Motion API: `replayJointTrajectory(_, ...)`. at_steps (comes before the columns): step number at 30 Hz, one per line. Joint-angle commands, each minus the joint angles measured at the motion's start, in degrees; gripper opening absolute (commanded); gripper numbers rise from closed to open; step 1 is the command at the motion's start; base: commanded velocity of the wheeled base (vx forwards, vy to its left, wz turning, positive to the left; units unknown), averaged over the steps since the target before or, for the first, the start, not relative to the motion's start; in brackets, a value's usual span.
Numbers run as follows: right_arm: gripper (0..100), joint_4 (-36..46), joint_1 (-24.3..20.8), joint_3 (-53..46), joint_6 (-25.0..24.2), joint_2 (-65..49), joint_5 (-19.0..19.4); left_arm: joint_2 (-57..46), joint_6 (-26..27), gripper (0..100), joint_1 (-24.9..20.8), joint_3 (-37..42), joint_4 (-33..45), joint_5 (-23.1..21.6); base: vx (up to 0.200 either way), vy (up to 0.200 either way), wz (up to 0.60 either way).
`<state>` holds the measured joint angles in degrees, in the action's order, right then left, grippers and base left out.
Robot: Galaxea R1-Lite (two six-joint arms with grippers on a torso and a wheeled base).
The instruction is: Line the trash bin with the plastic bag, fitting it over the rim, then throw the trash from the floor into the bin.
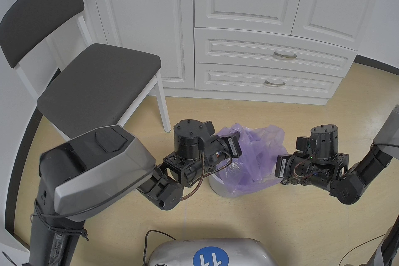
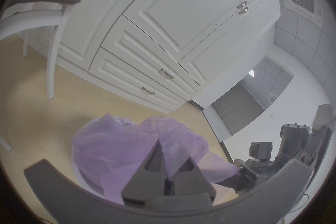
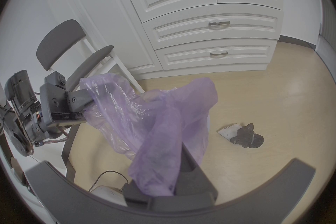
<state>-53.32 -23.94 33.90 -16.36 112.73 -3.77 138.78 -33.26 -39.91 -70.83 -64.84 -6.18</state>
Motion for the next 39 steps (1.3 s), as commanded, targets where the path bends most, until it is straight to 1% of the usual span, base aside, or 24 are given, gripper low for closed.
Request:
replayJointTrajectory(1,0,0.2,2.6,-0.5,1.2,0.2,1.1,7.2,-0.2,0,0.3,-8.9,4.2,-1.6,0.000,0.000,0.00)
replayJointTrajectory(4,0,0.2,2.7,-0.3,1.2,0.4,1.1,10.7,-0.2,0,0.8,-14.9,7.1,-1.6,0.000,0.000,0.00)
replayJointTrajectory(5,0,0.2,2.8,-0.2,1.2,0.7,1.1,11.1,-0.2,0,0.9,-15.5,7.4,-1.6,0.000,0.000,0.00)
replayJointTrajectory(6,0,0.2,2.9,0.0,1.2,1.0,1.1,13.1,-0.2,0,1.2,-18.9,9.0,-1.7,0.000,0.000,0.00)
replayJointTrajectory(9,0,-0.6,2.9,0.5,0.8,1.9,1.2,15.6,-0.2,0,1.9,-23.7,11.4,-1.8,0.000,0.000,0.00)
replayJointTrajectory(10,0,-0.7,2.9,1.0,0.5,2.4,1.4,17.2,-0.3,0,2.3,-26.7,13.0,-1.8,0.000,0.000,0.00)
replayJointTrajectory(12,0,-0.6,2.9,1.2,0.5,2.5,1.5,17.9,-0.3,0,2.6,-28.0,13.6,-1.8,0.000,0.000,0.00)
replayJointTrajectory(13,0,-0.6,2.9,1.3,0.3,2.6,1.6,19.6,-1.1,0,3.3,-31.2,15.3,-1.8,0.000,0.000,0.00)
replayJointTrajectory(16,0,-0.7,2.9,1.9,-0.7,2.5,1.6,21.5,-2.8,0,4.0,-35.4,17.7,-1.8,0.000,0.000,0.00)
replayJointTrajectory(19,0,-0.7,2.9,2.5,-1.7,2.6,1.6,22.4,-2.9,0,4.5,-37.3,18.7,-1.8,0.000,0.000,0.00)
replayJointTrajectory(20,0,-0.7,2.8,3.6,-3.4,3.0,1.6,23.7,-2.9,0,5.1,-39.5,19.6,-1.7,0.000,0.000,0.00)
replayJointTrajectory(22,0,-0.7,2.8,3.6,-3.4,3.0,1.6,23.7,-2.9,0,5.1,-39.5,19.6,-1.7,0.000,0.000,0.00)
replayJointTrajectory(23,0,-1.6,2.2,6.4,-8.1,5.5,1.5,24.6,-3.0,0,6.4,-40.8,20.0,-1.4,0.000,0.000,0.00)
replayJointTrajectory(24,0,-1.6,2.2,6.4,-8.1,5.5,1.5,24.6,-3.0,0,6.4,-40.8,20.0,-1.4,0.000,0.000,0.00)
replayJointTrajectory(26,0,-4.2,2.1,9.4,-11.9,8.7,1.5,24.4,-3.3,0,7.6,-40.2,19.3,-0.9,0.000,0.000,0.00)
replayJointTrajectory(28,0,-5.3,1.6,11.8,-13.9,10.9,1.5,24.1,-4.0,0,8.4,-39.3,19.2,-0.5,0.000,0.000,0.00)
replayJointTrajectory(29,0,-5.3,1.6,12.0,-14.1,11.1,1.5,24.1,-4.0,0,8.4,-39.1,19.1,-0.4,0.000,0.000,0.00)
replayJointTrajectory(30,0,-5.5,1.1,14.3,-15.7,13.0,1.5,23.3,-4.6,0,9.1,-36.8,18.2,2.0,0.000,0.000,0.00)
replayJointTrajectory(32,0,-5.4,0.1,17.8,-17.5,15.4,1.5,20.9,-5.1,0,9.8,-33.3,15.8,3.8,0.000,0.000,0.00)
replayJointTrajectory(36,0,-4.2,-3.2,23.8,-18.7,18.1,1.6,14.5,-5.4,0,10.7,-21.7,9.2,3.8,0.000,0.000,0.00)
replayJointTrajectory(37,0,-4.0,-3.8,24.2,-18.7,18.3,1.6,13.6,-5.4,0,10.7,-19.9,8.2,3.8,0.000,0.000,0.00)
replayJointTrajectory(38,0,-3.5,-5.4,24.8,-18.7,18.5,1.6,11.9,-5.3,0,10.7,-16.0,5.4,3.8,0.000,0.000,0.00)
replayJointTrajectory(39,0,-3.2,-5.9,25.0,-18.7,18.5,1.6,11.3,-5.4,0,10.7,-14.4,4.3,3.8,0.000,0.000,0.00)
